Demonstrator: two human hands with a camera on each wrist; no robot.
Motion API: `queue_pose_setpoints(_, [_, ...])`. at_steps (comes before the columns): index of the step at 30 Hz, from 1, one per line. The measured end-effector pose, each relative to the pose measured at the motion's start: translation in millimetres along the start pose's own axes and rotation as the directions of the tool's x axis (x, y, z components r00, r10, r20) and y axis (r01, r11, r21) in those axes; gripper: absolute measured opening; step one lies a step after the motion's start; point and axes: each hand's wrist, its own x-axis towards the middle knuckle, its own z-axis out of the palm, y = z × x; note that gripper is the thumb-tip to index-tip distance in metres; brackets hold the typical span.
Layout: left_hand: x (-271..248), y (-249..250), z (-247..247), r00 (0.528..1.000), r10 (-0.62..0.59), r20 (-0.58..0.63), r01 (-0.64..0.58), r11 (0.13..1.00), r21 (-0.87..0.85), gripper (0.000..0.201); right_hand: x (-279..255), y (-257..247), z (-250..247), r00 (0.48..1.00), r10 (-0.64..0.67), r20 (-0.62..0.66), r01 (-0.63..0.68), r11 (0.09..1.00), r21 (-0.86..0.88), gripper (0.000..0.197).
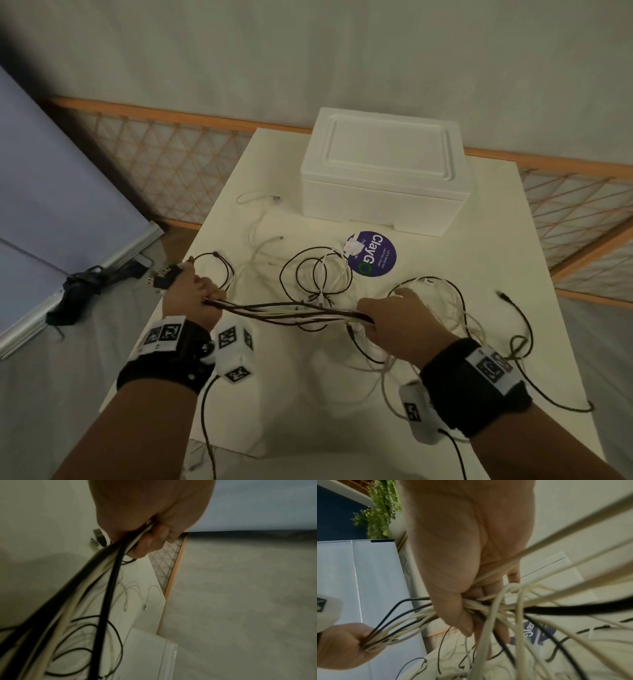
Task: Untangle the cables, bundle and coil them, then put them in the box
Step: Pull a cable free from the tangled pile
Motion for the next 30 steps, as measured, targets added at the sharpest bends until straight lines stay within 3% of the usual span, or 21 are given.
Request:
queue_pose_setpoints(4, [-3.8, -14.5, -6.8, 1.000, 0.007, 0.001, -0.007, 0.996, 0.094, 0.036, -2.7, 7.1, 12.1, 0.971, 0.160, 0.180, -0.164, 0.986, 0.009, 0.013])
queue_pose_setpoints(7, [3.0, -18.9, -18.5, 0.999, 0.031, -0.032, -0.025, 0.983, 0.180, 0.032, -9.7, 17.7, 18.6, 0.970, 0.199, 0.142, -0.195, 0.980, -0.038, 0.011])
queue_pose_setpoints(9, [5.5, -23.8, -23.4, 1.000, 0.006, 0.000, -0.006, 0.990, 0.141, 0.013, -13.8, 21.2, 20.5, 0.967, 0.210, 0.142, -0.203, 0.977, -0.059, 0.019])
queue_pose_setpoints(12, [7.1, -34.0, -30.5, 1.000, -0.019, -0.019, 0.022, 0.983, 0.182, 0.022, -12.7, 25.0, 18.5, 0.971, 0.143, 0.193, -0.157, 0.986, 0.057, 0.042])
queue_pose_setpoints(13, [6.2, -37.2, -33.7, 0.999, -0.014, -0.049, 0.024, 0.979, 0.201, 0.022, -10.4, 22.8, 13.6, 0.982, 0.104, 0.159, -0.126, 0.983, 0.136, 0.050])
queue_pose_setpoints(15, [6.1, -42.6, -40.9, 0.988, 0.016, -0.153, 0.020, 0.973, 0.229, 0.018, -1.4, 13.5, 0.0, 0.998, 0.034, -0.052, -0.017, 0.953, 0.301, 0.056])
queue_pose_setpoints(17, [8.6, -44.4, -48.0, 0.968, 0.048, -0.246, 0.014, 0.969, 0.246, 0.010, 14.4, -2.9, -15.3, 0.970, -0.029, -0.242, 0.129, 0.905, 0.406, 0.040])
queue_pose_setpoints(18, [10.8, -43.7, -52.1, 0.961, 0.059, -0.272, 0.008, 0.971, 0.240, 0.008, 25.8, -14.7, -22.8, 0.965, -0.074, -0.252, 0.177, 0.892, 0.416, 0.031])
queue_pose_setpoints(20, [17.7, -40.8, -61.2, 0.951, 0.071, -0.301, -0.005, 0.977, 0.215, 0.011, 54.2, -44.4, -33.8, 0.967, -0.172, -0.189, 0.231, 0.904, 0.359, 0.023])
queue_pose_setpoints(22, [21.8, -36.5, -67.4, 0.943, 0.087, -0.322, -0.010, 0.972, 0.235, 0.035, 88.3, -75.2, -31.4, 0.960, -0.259, -0.106, 0.278, 0.927, 0.253, 0.021])
queue_pose_setpoints(24, [22.1, -33.3, -70.2, 0.942, 0.104, -0.319, -0.013, 0.961, 0.276, 0.046, 121.2, -105.9, -18.0, 0.942, -0.335, -0.031, 0.334, 0.922, 0.193, 0.020])
queue_pose_setpoints(28, [25.5, -28.7, -76.7, 0.964, 0.130, -0.233, -0.025, 0.913, 0.407, 0.042, 172.6, -155.6, 23.5, 0.867, -0.482, 0.127, 0.454, 0.869, 0.197, 0.036])
queue_pose_setpoints(30, [29.9, -24.1, -78.8, 0.971, 0.133, -0.197, -0.031, 0.894, 0.446, 0.034, 190.7, -168.9, 44.7, 0.855, -0.489, 0.172, 0.464, 0.870, 0.168, 0.033])
